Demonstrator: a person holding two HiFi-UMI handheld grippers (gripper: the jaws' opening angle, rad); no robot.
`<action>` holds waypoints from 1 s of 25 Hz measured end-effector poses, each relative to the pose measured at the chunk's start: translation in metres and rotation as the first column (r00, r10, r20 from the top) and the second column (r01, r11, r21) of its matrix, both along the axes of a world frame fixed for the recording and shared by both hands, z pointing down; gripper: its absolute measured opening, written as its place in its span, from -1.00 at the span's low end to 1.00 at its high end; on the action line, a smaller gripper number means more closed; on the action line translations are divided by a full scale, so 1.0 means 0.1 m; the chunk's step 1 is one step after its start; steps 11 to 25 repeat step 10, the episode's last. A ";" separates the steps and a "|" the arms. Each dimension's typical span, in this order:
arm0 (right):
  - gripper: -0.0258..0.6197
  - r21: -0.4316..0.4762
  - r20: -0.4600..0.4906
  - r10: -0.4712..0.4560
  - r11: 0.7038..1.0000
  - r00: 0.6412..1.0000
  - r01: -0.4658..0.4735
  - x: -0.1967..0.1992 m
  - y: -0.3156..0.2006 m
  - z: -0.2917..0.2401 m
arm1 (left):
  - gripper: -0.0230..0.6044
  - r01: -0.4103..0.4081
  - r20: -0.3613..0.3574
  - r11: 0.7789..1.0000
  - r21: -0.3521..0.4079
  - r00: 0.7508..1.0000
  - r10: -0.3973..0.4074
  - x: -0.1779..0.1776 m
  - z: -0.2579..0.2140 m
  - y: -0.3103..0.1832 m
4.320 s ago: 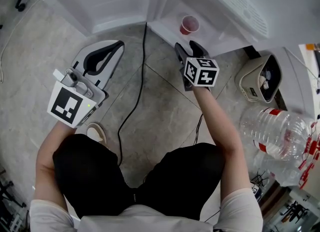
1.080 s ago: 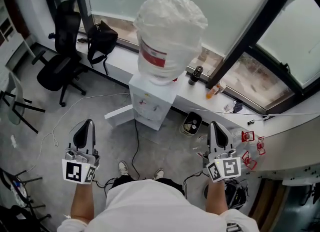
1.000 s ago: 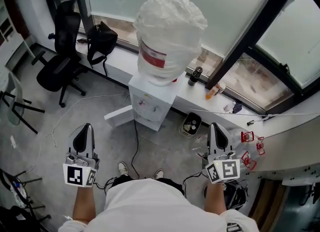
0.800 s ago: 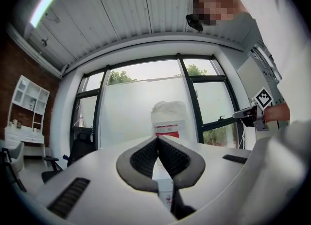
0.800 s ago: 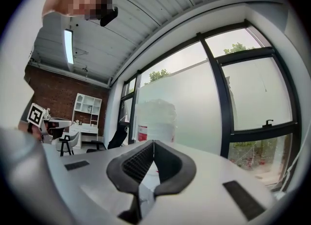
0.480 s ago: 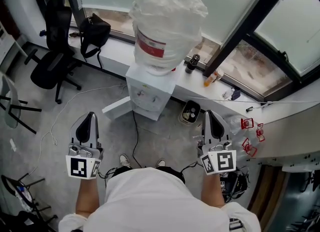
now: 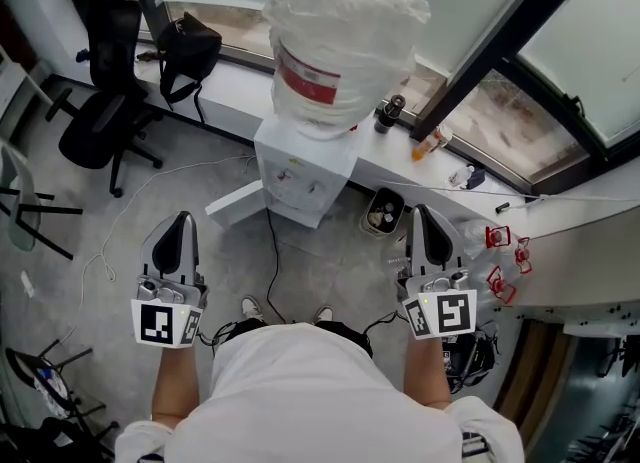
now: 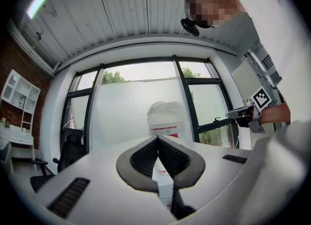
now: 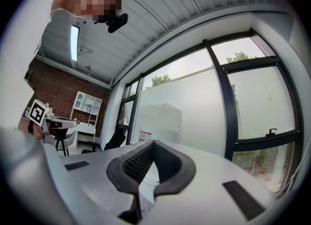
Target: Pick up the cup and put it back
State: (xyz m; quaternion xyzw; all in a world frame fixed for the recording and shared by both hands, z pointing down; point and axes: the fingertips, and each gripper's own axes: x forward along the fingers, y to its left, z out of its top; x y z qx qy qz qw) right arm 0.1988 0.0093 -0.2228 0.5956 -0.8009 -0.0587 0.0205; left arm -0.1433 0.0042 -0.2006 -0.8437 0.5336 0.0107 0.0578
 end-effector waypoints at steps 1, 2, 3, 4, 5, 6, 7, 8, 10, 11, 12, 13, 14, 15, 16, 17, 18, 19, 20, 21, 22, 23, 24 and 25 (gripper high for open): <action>-0.86 0.000 -0.002 0.001 1.000 1.000 -0.001 0.00 -0.01 0.00 | -0.85 -0.007 0.000 1.000 -0.001 1.000 0.007 0.02 0.01 -0.02; -0.86 -0.001 -0.006 0.003 1.000 1.000 -0.003 0.00 -0.01 0.01 | -0.85 -0.014 0.000 1.000 -0.004 1.000 0.014 0.05 0.02 -0.04; -0.86 -0.004 -0.010 0.005 1.000 1.000 -0.005 0.00 -0.01 0.02 | -0.85 -0.021 0.000 1.000 -0.008 1.000 0.021 0.07 0.03 -0.05; -0.86 -0.009 -0.011 0.007 1.000 1.000 -0.007 0.01 -0.01 0.03 | -0.85 -0.026 -0.001 1.000 -0.011 1.000 0.026 0.08 0.03 -0.07; -0.86 -0.014 -0.011 0.008 1.000 1.000 -0.009 0.01 -0.01 0.05 | -0.85 -0.029 -0.003 1.000 -0.013 1.000 0.029 0.10 0.04 -0.09; -0.86 -0.019 -0.011 0.009 1.000 1.000 -0.009 0.01 -0.02 0.06 | -0.85 -0.031 -0.005 0.999 -0.012 1.000 0.031 0.10 0.03 -0.11; -0.86 -0.023 -0.012 0.008 1.000 1.000 -0.009 0.01 -0.03 0.07 | -0.85 -0.032 -0.006 0.999 -0.011 0.999 0.032 0.11 0.03 -0.13; -0.86 -0.025 -0.014 0.008 1.000 1.000 -0.008 0.00 -0.04 0.08 | -0.85 -0.034 -0.006 0.999 -0.009 0.999 0.034 0.11 0.02 -0.14; -0.86 -0.026 -0.018 0.006 1.000 1.000 -0.006 -0.01 -0.06 0.09 | -0.85 -0.037 -0.005 0.999 -0.006 0.999 0.037 0.11 0.01 -0.18; -0.86 -0.026 -0.018 0.006 1.000 1.000 -0.006 -0.01 -0.06 0.09 | -0.85 -0.037 -0.005 0.999 -0.006 0.999 0.037 0.11 0.01 -0.18; -0.86 -0.026 -0.018 0.006 1.000 1.000 -0.006 -0.01 -0.06 0.09 | -0.85 -0.037 -0.005 0.999 -0.006 0.999 0.037 0.11 0.01 -0.18; -0.86 -0.026 -0.018 0.006 1.000 1.000 -0.006 -0.01 -0.06 0.09 | -0.85 -0.037 -0.005 0.999 -0.006 0.999 0.037 0.11 0.01 -0.18; -0.86 -0.026 -0.018 0.006 1.000 1.000 -0.006 -0.01 -0.06 0.09 | -0.85 -0.037 -0.005 0.999 -0.006 0.999 0.037 0.11 0.01 -0.18; -0.86 -0.026 -0.018 0.006 1.000 1.000 -0.006 -0.01 -0.06 0.09 | -0.85 -0.037 -0.005 0.999 -0.006 0.999 0.037 0.11 0.01 -0.18; -0.86 -0.026 -0.018 0.006 1.000 1.000 -0.006 -0.01 -0.06 0.09 | -0.85 -0.037 -0.005 0.999 -0.006 0.999 0.037 0.11 0.01 -0.18; -0.86 -0.026 -0.018 0.006 1.000 1.000 -0.006 -0.01 -0.06 0.09 | -0.85 -0.037 -0.005 0.999 -0.006 0.999 0.037 0.11 0.01 -0.18; -0.86 -0.026 -0.018 0.006 1.000 1.000 -0.006 -0.01 -0.06 0.09 | -0.85 -0.037 -0.005 0.999 -0.006 0.999 0.037 0.11 0.01 -0.18; -0.86 -0.026 -0.018 0.006 1.000 1.000 -0.006 -0.01 -0.06 0.09 | -0.85 -0.037 -0.005 0.999 -0.006 0.999 0.037 0.11 0.01 -0.18; -0.86 -0.026 -0.018 0.006 1.000 1.000 -0.006 -0.01 -0.06 0.09 | -0.85 -0.037 -0.005 0.999 -0.006 0.999 0.037 0.11 0.01 -0.18; -0.86 -0.026 -0.018 0.006 1.000 1.000 -0.006 -0.01 -0.06 0.09 | -0.85 -0.037 -0.005 0.999 -0.006 0.999 0.037 0.11 0.01 -0.18; -0.86 -0.026 -0.018 0.006 1.000 1.000 -0.006 -0.01 -0.06 0.09 | -0.85 -0.037 -0.005 0.999 -0.006 0.999 0.037 0.11 0.01 -0.18; -0.86 -0.026 -0.018 0.006 1.000 1.000 -0.006 -0.01 -0.06 0.09 | -0.85 -0.037 -0.005 0.999 -0.006 0.999 0.037 0.11 0.01 -0.18; -0.86 -0.026 -0.018 0.006 1.000 1.000 -0.006 -0.01 -0.06 0.09 | -0.85 -0.037 -0.005 0.999 -0.006 0.999 0.037 0.11 0.01 -0.18; -0.86 -0.026 -0.018 0.006 1.000 1.000 -0.006 -0.01 -0.06 0.09 | -0.85 -0.037 -0.005 0.999 -0.006 0.999 0.037 0.11 0.01 -0.18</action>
